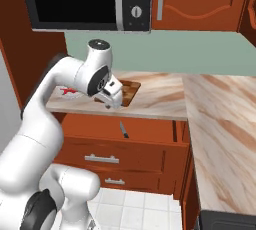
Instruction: Pick up the knife from the drawer and place it on the cutting board. Then place the meat from the plate to the cutting board.
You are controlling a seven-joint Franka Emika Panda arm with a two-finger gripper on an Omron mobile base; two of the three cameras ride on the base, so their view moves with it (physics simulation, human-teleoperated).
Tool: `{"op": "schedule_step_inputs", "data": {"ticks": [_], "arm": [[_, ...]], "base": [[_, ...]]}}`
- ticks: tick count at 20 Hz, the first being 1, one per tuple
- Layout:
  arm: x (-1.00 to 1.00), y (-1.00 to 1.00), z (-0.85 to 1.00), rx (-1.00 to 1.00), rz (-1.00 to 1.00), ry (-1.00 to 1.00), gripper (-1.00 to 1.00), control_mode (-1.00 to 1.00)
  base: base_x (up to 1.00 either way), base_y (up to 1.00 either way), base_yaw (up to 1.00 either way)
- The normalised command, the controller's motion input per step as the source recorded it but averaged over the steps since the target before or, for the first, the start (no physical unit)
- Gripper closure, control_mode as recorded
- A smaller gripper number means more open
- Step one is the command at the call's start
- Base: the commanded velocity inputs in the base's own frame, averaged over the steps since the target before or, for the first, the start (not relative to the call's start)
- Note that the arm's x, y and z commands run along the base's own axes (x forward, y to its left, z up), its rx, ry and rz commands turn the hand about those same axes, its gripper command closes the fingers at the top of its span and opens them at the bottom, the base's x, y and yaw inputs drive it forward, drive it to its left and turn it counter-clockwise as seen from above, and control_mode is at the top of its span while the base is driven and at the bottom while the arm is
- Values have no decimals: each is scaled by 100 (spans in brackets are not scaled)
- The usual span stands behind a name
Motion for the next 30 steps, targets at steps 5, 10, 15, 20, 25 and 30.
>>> {"op": "schedule_step_inputs", "data": {"ticks": [5, 10, 15, 20, 25, 30], "arm": [[24, -38, -44, 4, -34, 7, -100, -100], [31, -18, -65, -1, -25, 13, -100, -100], [33, -21, -68, -1, -11, 16, -100, -100], [42, -23, -58, 0, -1, 14, -100, -100], [42, -15, -42, 0, 0, 9, -100, -100], [37, -5, -38, 0, 0, 3, -100, -100]], "base": [[0, 0, 0], [0, 0, 0], [0, 0, 0], [0, 0, 0], [0, 0, 0], [0, 0, 0]]}}
